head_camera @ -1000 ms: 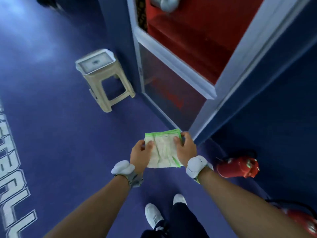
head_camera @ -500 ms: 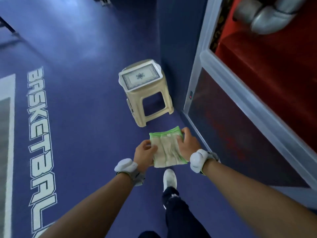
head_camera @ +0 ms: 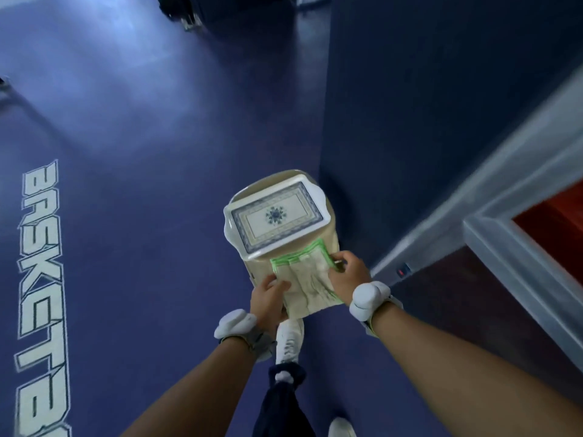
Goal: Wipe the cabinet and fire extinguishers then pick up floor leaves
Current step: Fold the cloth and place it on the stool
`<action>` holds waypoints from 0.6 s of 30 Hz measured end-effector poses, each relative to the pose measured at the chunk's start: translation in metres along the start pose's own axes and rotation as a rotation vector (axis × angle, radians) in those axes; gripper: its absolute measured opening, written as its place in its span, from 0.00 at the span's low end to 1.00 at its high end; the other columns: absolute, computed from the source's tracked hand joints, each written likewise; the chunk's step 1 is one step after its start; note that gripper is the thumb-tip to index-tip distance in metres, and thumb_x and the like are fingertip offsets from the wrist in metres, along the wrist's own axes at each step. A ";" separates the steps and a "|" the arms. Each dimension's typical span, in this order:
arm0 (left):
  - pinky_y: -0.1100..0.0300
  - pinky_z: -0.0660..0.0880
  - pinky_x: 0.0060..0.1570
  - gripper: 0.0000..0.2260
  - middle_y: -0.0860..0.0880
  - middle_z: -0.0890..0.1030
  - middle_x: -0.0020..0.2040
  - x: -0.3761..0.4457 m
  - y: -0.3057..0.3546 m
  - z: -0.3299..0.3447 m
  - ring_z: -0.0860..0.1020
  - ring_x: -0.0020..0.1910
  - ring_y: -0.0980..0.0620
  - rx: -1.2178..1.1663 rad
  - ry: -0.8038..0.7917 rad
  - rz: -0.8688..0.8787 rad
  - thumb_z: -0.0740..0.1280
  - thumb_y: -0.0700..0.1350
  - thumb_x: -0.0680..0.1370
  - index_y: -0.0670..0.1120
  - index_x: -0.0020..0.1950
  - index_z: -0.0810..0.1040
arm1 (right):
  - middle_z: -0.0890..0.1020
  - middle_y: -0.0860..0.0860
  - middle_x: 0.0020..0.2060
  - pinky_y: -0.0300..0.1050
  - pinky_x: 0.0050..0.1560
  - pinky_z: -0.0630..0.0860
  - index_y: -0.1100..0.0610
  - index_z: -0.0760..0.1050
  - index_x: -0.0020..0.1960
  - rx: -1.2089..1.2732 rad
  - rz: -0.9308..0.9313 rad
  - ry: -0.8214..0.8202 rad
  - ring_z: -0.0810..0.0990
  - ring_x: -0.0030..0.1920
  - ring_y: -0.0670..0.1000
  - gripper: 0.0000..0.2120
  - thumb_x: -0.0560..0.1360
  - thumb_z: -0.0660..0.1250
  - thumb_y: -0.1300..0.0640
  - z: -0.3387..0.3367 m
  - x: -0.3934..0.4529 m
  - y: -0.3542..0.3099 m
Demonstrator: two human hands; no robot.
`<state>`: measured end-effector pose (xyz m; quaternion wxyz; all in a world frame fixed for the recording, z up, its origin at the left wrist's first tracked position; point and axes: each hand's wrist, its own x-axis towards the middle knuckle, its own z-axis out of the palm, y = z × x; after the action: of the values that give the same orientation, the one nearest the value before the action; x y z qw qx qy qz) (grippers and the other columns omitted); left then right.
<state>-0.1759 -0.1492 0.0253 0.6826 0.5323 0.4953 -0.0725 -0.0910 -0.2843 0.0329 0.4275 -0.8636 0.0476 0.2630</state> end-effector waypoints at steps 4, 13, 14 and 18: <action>0.42 0.78 0.55 0.07 0.43 0.81 0.55 0.099 0.034 0.008 0.80 0.54 0.41 0.036 0.019 0.026 0.65 0.39 0.79 0.47 0.54 0.79 | 0.83 0.49 0.45 0.45 0.47 0.76 0.52 0.79 0.52 0.052 0.020 0.088 0.81 0.50 0.57 0.09 0.75 0.65 0.62 0.039 0.092 -0.019; 0.48 0.76 0.53 0.09 0.48 0.78 0.53 0.228 0.091 0.038 0.76 0.55 0.46 0.022 0.002 -0.009 0.62 0.40 0.80 0.50 0.58 0.76 | 0.84 0.49 0.53 0.44 0.51 0.75 0.47 0.79 0.56 0.051 0.048 0.275 0.80 0.54 0.56 0.15 0.75 0.61 0.61 0.082 0.226 -0.042; 0.46 0.77 0.56 0.11 0.49 0.78 0.55 0.237 0.092 0.043 0.76 0.56 0.47 0.048 -0.005 -0.014 0.62 0.41 0.80 0.49 0.62 0.75 | 0.83 0.49 0.55 0.45 0.54 0.76 0.47 0.78 0.59 0.056 0.046 0.259 0.80 0.56 0.55 0.17 0.75 0.61 0.62 0.085 0.236 -0.040; 0.45 0.79 0.58 0.20 0.45 0.76 0.66 0.256 0.090 0.045 0.76 0.62 0.43 0.226 -0.018 -0.002 0.63 0.42 0.79 0.48 0.71 0.68 | 0.77 0.48 0.66 0.42 0.64 0.71 0.50 0.73 0.69 0.004 0.022 0.101 0.75 0.66 0.53 0.24 0.76 0.60 0.63 0.083 0.248 -0.041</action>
<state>0.0352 -0.0372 -0.1109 0.6227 0.6048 0.4781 -0.1334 0.0997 -0.1603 -0.1017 0.4234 -0.8743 0.0791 0.2239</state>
